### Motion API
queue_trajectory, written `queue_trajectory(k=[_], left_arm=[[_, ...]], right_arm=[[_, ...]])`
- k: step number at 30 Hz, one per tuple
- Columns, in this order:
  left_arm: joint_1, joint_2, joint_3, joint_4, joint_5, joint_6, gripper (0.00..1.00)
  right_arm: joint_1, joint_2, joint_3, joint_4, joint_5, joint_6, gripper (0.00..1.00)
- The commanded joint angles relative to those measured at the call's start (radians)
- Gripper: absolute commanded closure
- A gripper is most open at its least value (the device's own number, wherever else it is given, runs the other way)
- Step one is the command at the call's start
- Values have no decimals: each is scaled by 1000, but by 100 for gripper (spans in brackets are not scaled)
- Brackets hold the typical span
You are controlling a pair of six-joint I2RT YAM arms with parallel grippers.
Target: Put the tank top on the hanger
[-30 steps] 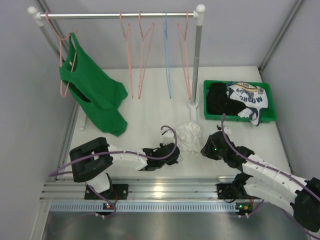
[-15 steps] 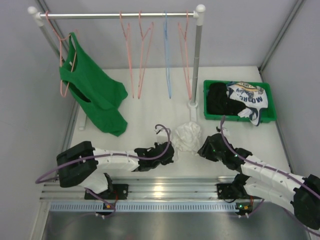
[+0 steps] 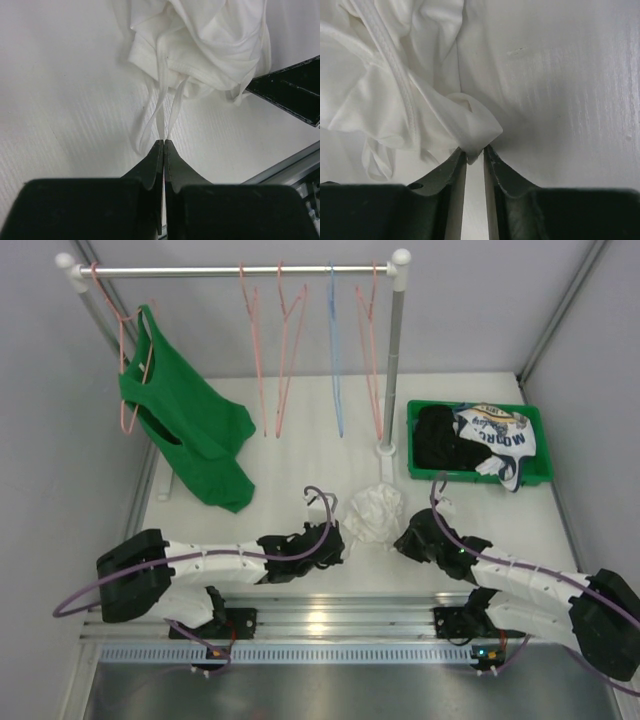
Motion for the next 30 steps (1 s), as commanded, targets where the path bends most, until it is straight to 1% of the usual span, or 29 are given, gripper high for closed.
queue_trajectory(k=[1,2,4,5,7,12,15,21,25,28,29,30], left_arm=[[3,-14,-13,-31,2,27,99],[3,-10,-13,-28,19,35,87],[3,-3,-18,-25,30,38,73],[4,1,-21,-22,38,36,61],[4,6,-30,-20,45,36,53],[4,35,-23,29,53,45,48],[4,85,2,35,47,59,48],[12,178,34,41,33,65,50],[15,207,37,79,39,75,54],[17,222,46,73,38,71,68],[15,225,48,67,41,68,79],[16,224,46,65,41,65,85]], right_arm=[[13,11,-11,54,34,17,81],[15,5,-14,51,34,20,84],[16,-26,-17,25,41,22,91],[16,-38,-17,13,45,20,92],[15,-93,-16,-27,54,17,95],[16,-147,-13,-87,54,8,97],[16,-167,-11,-117,48,5,99],[18,-199,-13,-154,50,-10,99],[16,-198,-11,-160,45,-17,99],[16,-198,-11,-163,39,-18,98],[16,-199,-10,-162,37,-21,96],[16,-201,-7,-163,37,-23,94]])
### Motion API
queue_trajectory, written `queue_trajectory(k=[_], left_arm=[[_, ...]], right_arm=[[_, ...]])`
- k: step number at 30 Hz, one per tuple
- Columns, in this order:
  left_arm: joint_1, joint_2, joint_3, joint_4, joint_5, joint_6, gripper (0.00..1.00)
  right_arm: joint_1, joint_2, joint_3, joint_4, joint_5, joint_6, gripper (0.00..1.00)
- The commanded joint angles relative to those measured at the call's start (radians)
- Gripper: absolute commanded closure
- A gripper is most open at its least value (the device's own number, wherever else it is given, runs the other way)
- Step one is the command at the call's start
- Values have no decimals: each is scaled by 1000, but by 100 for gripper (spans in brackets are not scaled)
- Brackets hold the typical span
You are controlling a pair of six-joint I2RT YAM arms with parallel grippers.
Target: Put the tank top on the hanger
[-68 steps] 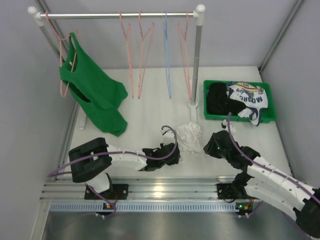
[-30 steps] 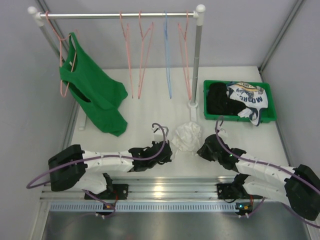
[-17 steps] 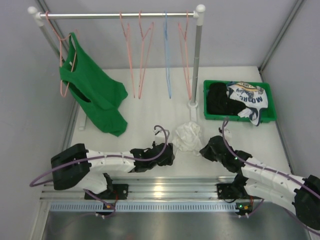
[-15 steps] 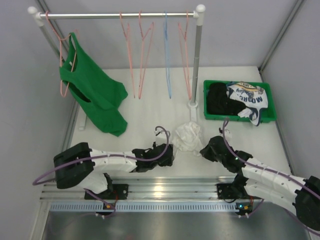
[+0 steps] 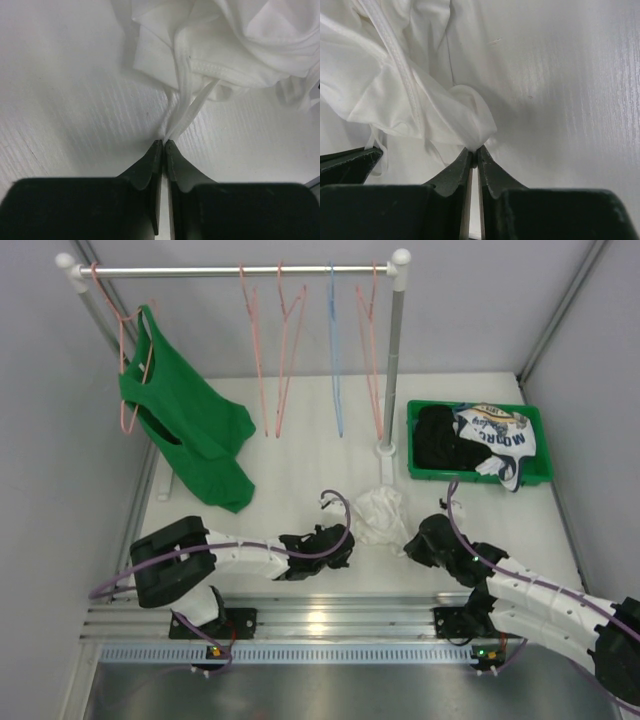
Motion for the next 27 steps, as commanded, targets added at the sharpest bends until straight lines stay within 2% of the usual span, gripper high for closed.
queue_trajectory(k=[1,3,12,18,25,27], left_arm=[[3,13,11,-9,0,0,91],[3,2,6,-24,-6,0,100],[3,-117,-1,-116,-26,10,100],[2,-159,-4,-144,-23,12,100],[2,-240,6,-207,-33,21,100],[2,-274,14,-253,-48,26,100]], right_arm=[[11,-17,10,-1,7,-18,91],[11,-14,11,-1,9,-21,88],[12,16,1,24,3,-24,75],[11,46,-10,56,-5,-24,75],[11,20,16,-14,18,-35,100],[11,-26,53,-59,30,-44,100]])
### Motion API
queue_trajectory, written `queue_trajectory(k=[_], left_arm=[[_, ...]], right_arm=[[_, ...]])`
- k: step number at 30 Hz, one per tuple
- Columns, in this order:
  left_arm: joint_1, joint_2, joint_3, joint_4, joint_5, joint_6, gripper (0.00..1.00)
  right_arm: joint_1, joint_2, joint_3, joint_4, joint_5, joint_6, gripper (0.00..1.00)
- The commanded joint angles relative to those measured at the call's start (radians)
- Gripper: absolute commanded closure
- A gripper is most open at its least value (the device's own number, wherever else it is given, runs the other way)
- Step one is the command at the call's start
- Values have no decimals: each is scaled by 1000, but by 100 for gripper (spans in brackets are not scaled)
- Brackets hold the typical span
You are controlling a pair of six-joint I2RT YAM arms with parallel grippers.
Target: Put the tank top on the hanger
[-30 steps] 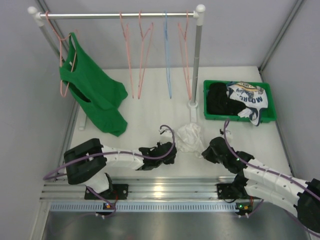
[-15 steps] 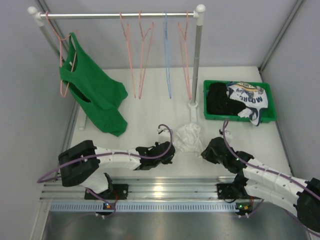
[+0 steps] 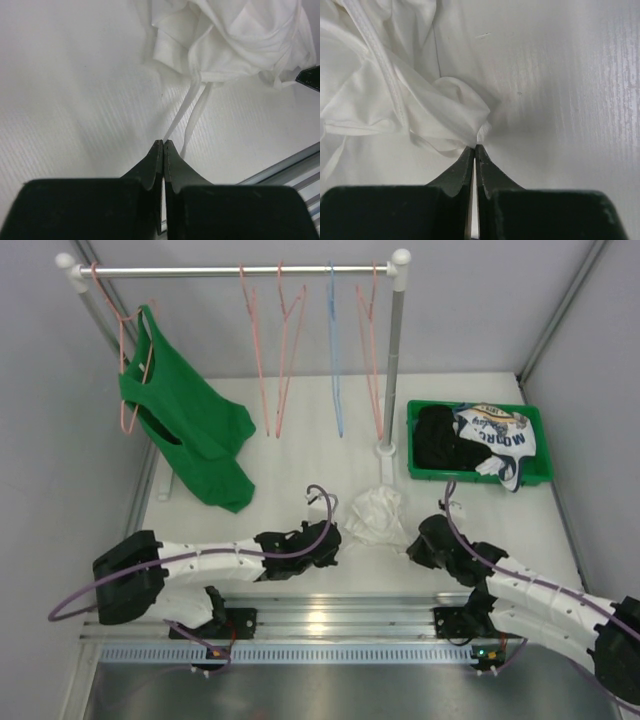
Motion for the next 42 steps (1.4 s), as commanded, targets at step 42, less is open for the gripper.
queue_trajectory(k=[42], left_arm=[[8,-268,1012,-598,-364,447,100]], right_arm=[[9,108,1326,-517,307,-423,100]])
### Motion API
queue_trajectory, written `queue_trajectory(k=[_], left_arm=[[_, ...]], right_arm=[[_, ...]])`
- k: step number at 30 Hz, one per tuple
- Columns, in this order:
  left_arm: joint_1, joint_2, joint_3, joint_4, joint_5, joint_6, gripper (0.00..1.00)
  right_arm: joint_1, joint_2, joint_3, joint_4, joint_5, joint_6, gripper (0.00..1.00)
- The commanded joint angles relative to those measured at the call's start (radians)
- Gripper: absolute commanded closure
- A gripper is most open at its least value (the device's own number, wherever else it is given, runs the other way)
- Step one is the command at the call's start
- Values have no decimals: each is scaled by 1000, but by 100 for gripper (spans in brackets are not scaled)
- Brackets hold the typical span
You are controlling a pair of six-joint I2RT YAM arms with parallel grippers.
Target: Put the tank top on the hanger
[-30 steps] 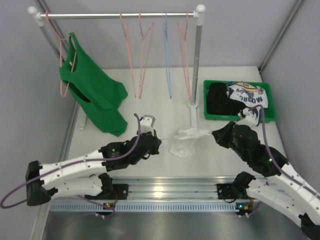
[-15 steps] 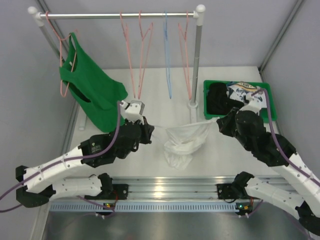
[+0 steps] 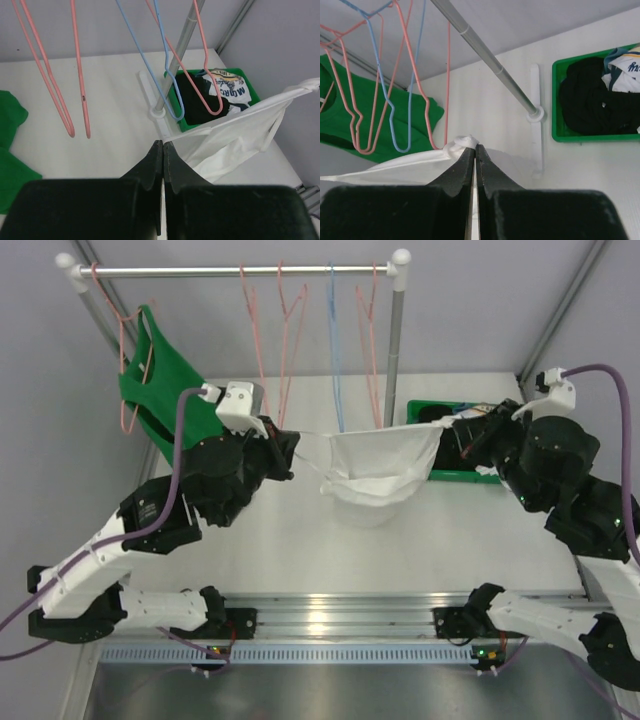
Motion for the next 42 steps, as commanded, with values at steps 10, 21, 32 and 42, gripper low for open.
queue_trajectory(k=[10,21,32,42], left_arm=[[5,-148,-505,32,123,-228,100],[134,-22,-966,400,356,-367,100],[261,7,-975,443,445,-342,100],[261,-8,-968,425,458,-341,100]], right_arm=[[8,-181,-574,94,-114,167,100],[-78,3,-986,435,-356,199,57],[-75,-3,-1031,476,-474,90,67],[-7,51,-1087,505,-459,85,70]])
